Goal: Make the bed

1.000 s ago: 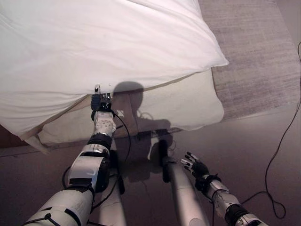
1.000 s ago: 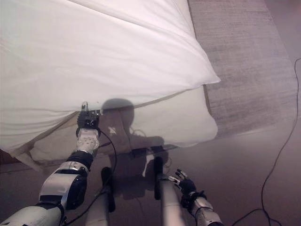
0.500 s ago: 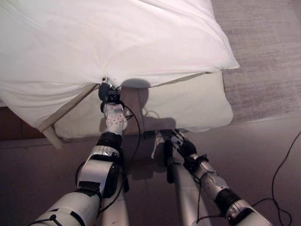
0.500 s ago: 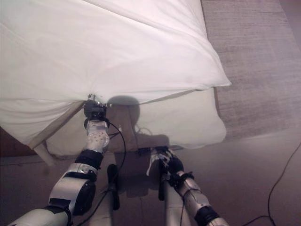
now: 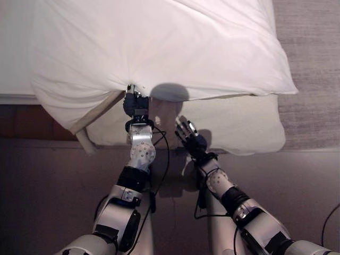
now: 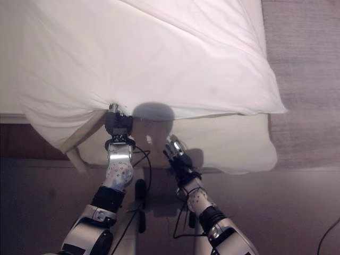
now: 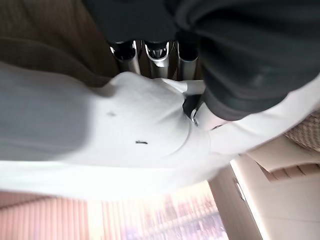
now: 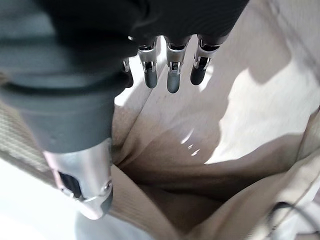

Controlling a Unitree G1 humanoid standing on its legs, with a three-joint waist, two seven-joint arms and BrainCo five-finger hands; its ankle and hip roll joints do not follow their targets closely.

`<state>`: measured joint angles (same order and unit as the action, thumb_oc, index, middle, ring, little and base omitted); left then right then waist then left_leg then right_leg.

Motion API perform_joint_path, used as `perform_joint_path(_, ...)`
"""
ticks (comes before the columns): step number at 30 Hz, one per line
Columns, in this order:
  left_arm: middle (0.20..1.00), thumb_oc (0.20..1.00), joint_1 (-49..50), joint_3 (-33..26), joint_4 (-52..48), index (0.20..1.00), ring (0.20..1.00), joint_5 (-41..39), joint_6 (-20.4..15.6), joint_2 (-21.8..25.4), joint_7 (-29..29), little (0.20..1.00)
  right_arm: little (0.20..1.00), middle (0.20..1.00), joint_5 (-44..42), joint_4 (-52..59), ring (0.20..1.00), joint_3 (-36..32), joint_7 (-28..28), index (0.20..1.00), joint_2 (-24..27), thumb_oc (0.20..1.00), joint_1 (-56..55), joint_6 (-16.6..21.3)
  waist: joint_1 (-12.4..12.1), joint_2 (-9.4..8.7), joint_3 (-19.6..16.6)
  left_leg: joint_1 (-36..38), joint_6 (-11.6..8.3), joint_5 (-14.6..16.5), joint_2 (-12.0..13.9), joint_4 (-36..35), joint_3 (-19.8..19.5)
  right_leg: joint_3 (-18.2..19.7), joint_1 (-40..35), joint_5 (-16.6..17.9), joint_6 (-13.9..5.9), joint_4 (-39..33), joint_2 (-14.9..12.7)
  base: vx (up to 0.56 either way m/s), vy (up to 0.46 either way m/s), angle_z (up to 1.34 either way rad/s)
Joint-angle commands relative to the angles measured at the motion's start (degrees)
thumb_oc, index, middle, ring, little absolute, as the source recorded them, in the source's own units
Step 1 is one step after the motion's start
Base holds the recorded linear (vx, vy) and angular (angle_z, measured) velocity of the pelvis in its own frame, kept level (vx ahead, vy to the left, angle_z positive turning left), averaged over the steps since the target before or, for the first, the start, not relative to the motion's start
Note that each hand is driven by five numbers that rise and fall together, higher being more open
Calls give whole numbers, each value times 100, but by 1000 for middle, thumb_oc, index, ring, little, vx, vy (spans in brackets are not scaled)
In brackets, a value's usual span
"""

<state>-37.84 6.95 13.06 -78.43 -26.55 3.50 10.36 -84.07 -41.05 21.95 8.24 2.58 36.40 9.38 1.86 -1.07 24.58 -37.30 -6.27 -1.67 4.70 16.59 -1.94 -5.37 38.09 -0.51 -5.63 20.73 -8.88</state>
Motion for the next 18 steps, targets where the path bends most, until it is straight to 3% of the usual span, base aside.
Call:
perform_joint_path(1,200,200,-153,371,-1144,200,200,415,-62,9,-400,200,1000,1000,-483,445,1000,-275,80,1000,-182,1000,90,54,-104,229,-56,-35,175,-14,-302,-134,12,-84,-206,35,-109,-354,143,49,-17,3)
perform_joint_path(7,200,200,295,64,-1632,200,200,918,-430,132,247,200,1000,1000,-972,1055,1000,-823,-69,1000,-74,1000,390,512,-305,377,-20,28,195,8,-420,-160,-116,-228,-333,-60,-120,-354,61,23,3,16)
perform_joint_path(18,200,200,855,-815,-1962,200,200,1842,-572,395,1214,200,1000,1000,-966,1798,1000,-1713,-255,1000,261,1000,360,1104,-483,550,-137,-25,247,-36,-523,-206,-208,-291,-263,-97,-132,-293,-27,16,17,5)
